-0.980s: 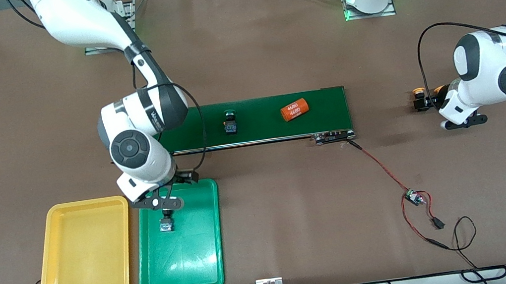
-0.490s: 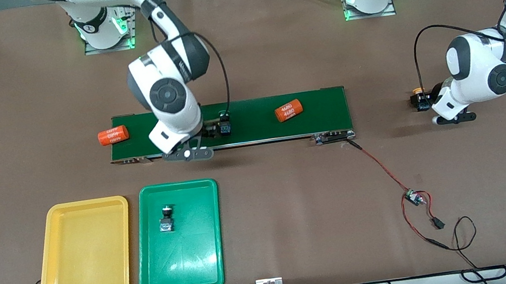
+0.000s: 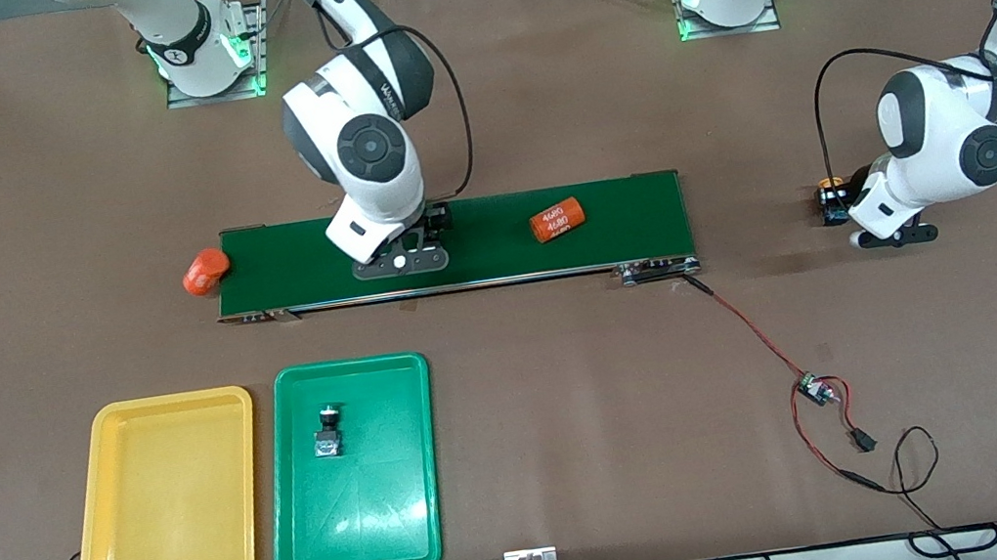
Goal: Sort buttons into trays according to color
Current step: 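Grasp a belt button with the right gripper while the left grasps a yellow button, then carry the button to the green tray while the left gripper places its button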
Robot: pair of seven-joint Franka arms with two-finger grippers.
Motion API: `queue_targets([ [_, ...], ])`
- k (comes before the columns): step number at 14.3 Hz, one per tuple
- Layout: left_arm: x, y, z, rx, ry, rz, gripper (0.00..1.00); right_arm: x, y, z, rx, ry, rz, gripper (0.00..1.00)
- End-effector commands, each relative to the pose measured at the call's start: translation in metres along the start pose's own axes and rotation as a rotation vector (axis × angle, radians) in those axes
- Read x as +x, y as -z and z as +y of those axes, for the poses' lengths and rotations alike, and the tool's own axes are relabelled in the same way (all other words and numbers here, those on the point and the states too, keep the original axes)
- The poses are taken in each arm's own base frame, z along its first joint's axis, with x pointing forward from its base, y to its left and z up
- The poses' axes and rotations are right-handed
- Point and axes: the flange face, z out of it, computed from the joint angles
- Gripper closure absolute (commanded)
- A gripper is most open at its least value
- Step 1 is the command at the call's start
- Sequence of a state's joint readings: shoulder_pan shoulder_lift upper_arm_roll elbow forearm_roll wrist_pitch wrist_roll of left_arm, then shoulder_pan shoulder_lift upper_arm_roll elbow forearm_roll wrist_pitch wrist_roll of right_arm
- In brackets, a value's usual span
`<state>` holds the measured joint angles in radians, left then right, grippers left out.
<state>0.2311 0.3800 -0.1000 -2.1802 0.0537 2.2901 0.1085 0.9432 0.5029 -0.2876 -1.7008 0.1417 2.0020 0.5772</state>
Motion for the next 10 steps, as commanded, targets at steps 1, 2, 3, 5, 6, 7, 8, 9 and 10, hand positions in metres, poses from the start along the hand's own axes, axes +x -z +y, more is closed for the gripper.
queue_targets([
  [1,0.004,0.05,0.04,-0.005,-0.087,-0.005,0.96,-0.001,-0.019,-0.002,-0.017,-0.011,-0.014,0.0],
  [2,0.008,0.061,0.056,-0.008,-0.111,-0.024,0.95,-0.002,-0.025,-0.005,-0.026,-0.007,-0.018,0.0],
  [3,0.008,0.063,0.069,-0.019,-0.122,-0.038,0.94,-0.002,-0.032,-0.005,-0.034,-0.007,-0.023,0.0],
  [5,0.007,0.064,0.103,-0.019,-0.174,-0.04,0.94,0.002,-0.046,-0.004,-0.047,-0.013,-0.03,0.0],
  [6,0.006,0.066,0.121,-0.029,-0.17,-0.037,0.94,0.006,-0.052,-0.001,-0.049,-0.02,-0.029,0.0],
  [7,0.004,0.068,0.142,-0.057,-0.147,-0.035,0.94,0.009,-0.055,0.001,-0.049,-0.025,-0.027,0.05],
  [8,0.003,0.068,0.16,-0.083,-0.137,-0.033,0.94,0.01,-0.058,0.001,-0.05,-0.022,-0.025,0.15],
  [9,0.003,0.07,0.182,-0.105,-0.138,-0.03,0.94,0.012,-0.059,0.001,-0.048,-0.023,-0.017,0.25],
  [10,0.0,0.07,0.199,-0.112,-0.149,-0.032,0.94,0.014,-0.06,0.003,-0.049,-0.027,-0.018,0.44],
])
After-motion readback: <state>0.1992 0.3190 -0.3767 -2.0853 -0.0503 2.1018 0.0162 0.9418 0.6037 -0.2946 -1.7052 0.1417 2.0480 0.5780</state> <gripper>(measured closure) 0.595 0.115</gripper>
